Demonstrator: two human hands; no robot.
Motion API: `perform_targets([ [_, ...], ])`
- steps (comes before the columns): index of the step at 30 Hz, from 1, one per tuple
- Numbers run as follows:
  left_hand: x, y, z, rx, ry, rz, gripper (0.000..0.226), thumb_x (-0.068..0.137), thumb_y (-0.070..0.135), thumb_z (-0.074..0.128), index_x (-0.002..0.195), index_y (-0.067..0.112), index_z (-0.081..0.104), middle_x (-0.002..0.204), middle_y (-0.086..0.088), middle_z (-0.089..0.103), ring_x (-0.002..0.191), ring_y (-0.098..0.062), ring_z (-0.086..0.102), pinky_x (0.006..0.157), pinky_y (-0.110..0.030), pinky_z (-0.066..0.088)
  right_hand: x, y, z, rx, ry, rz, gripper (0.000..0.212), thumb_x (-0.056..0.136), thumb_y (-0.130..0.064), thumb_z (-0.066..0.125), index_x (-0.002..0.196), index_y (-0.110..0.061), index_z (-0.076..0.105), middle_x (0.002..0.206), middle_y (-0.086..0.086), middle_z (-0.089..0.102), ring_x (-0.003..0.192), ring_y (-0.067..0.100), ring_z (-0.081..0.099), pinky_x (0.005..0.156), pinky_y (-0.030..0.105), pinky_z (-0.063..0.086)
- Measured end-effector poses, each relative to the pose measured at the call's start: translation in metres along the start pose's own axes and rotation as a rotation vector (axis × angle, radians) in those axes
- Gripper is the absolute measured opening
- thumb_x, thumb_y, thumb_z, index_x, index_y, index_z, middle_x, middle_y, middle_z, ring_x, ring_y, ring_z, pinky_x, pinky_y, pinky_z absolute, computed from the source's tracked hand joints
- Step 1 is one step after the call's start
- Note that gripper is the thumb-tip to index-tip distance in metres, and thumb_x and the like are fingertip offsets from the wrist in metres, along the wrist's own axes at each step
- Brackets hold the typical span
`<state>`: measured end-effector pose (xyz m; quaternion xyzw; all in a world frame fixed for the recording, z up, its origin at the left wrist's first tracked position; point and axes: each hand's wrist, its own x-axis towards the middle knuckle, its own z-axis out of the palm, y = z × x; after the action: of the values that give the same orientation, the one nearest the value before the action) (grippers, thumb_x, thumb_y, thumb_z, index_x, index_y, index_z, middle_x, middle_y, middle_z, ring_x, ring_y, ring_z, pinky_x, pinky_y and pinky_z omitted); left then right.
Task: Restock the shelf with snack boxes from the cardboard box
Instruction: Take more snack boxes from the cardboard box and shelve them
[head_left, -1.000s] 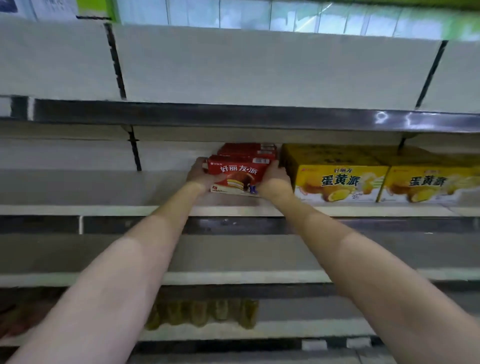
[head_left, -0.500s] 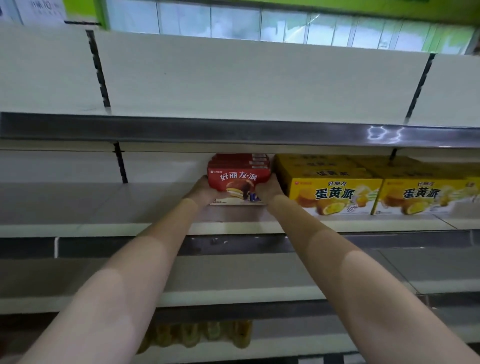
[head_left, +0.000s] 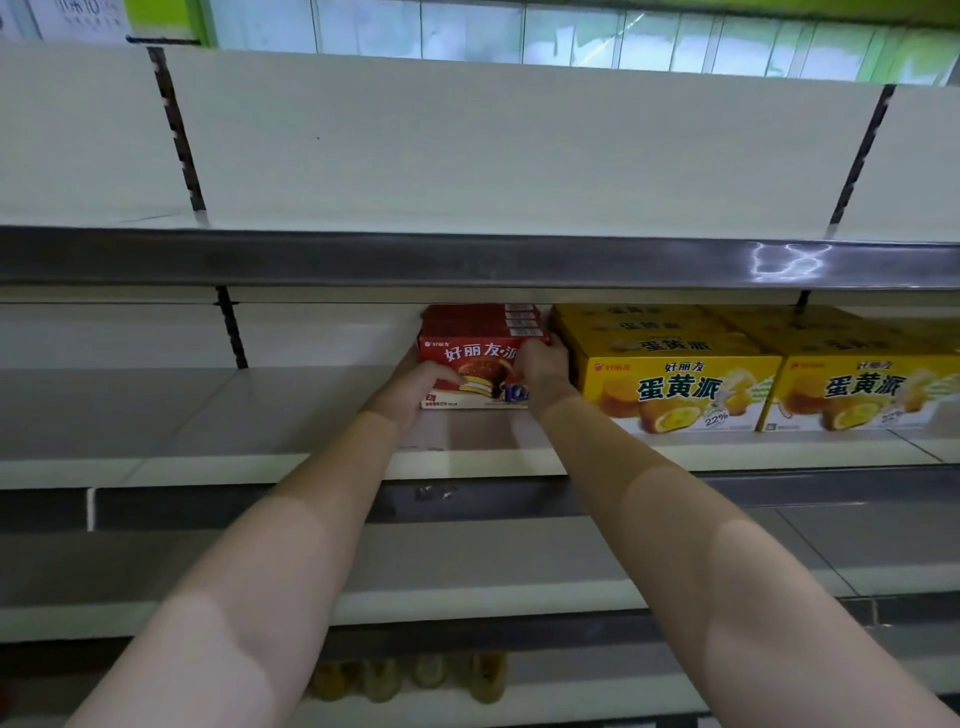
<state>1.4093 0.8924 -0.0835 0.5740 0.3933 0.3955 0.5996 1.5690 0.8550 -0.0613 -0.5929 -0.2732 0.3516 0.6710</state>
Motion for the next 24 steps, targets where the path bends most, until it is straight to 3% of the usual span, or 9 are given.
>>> perform_targets([
  [3,0.000,0.001,0.001,-0.005,-0.018,0.004,0.061,0.074,-0.005,0.063,0.128,0.021,0.053,0.114,-0.012,0.070,0.104,-0.029,0.067,0.092,-0.042,0.055,0.004,0.004,0.003,0.030,0.036,-0.001,0.019,0.096,-0.012,0.049,0.105,-0.028,0.054,0.080,-0.005,0.061,0.074,0.014,0.060,0.076,0.031,0.050],
  [7,-0.002,0.003,0.003,0.061,0.036,0.022,0.059,0.068,-0.008,0.054,0.122,0.014,0.054,0.107,-0.014,0.068,0.103,-0.031,0.065,0.086,-0.038,0.055,0.009,0.007,0.009,-0.069,0.056,-0.043,0.023,0.092,-0.019,0.055,0.114,-0.020,0.060,0.104,0.002,0.069,0.097,0.024,0.066,0.091,0.041,0.054],
  [10,-0.002,0.004,0.003,0.099,0.062,0.028,0.062,0.062,-0.005,0.055,0.121,0.013,0.053,0.112,-0.016,0.066,0.106,-0.031,0.064,0.093,-0.043,0.054,0.009,0.006,0.010,-0.154,0.069,-0.025,0.033,0.095,-0.020,0.056,0.127,-0.016,0.059,0.116,0.006,0.068,0.106,0.026,0.065,0.096,0.042,0.053],
  [12,-0.004,0.006,0.004,0.127,0.075,0.031,0.048,0.069,-0.010,0.055,0.111,0.014,0.056,0.110,-0.013,0.066,0.104,-0.027,0.063,0.091,-0.039,0.054,0.008,0.003,0.008,-0.231,0.087,-0.016,0.032,0.096,-0.021,0.057,0.127,-0.014,0.060,0.120,0.008,0.067,0.108,0.027,0.064,0.094,0.038,0.053],
  [15,-0.005,0.007,0.006,0.214,0.103,0.042,0.035,0.074,-0.012,0.057,0.093,0.017,0.057,0.107,-0.011,0.064,0.101,-0.023,0.060,0.080,-0.028,0.050,0.004,0.002,0.006,-0.430,0.016,-0.036,0.033,0.098,-0.020,0.057,0.129,-0.009,0.057,0.124,0.010,0.065,0.113,0.028,0.063,0.080,0.028,0.048],
  [20,0.000,0.000,0.000,0.351,0.224,0.021,0.036,0.074,-0.005,0.068,0.108,0.005,0.061,0.105,-0.010,0.066,0.103,-0.026,0.062,0.086,-0.029,0.049,-0.012,0.002,0.001,-0.631,0.023,-0.046,0.039,0.095,-0.032,0.063,0.126,-0.010,0.056,0.122,0.010,0.066,0.110,0.026,0.063,0.077,0.030,0.043],
  [24,-0.009,-0.002,-0.003,0.544,0.348,0.011,0.035,0.076,0.009,0.076,0.108,0.006,0.063,0.101,-0.006,0.065,0.093,-0.024,0.062,0.076,-0.026,0.044,-0.024,0.003,-0.004,-0.693,0.047,-0.028,0.048,0.095,-0.034,0.062,0.132,-0.005,0.051,0.130,0.013,0.062,0.117,0.030,0.061,0.086,0.033,0.047],
])
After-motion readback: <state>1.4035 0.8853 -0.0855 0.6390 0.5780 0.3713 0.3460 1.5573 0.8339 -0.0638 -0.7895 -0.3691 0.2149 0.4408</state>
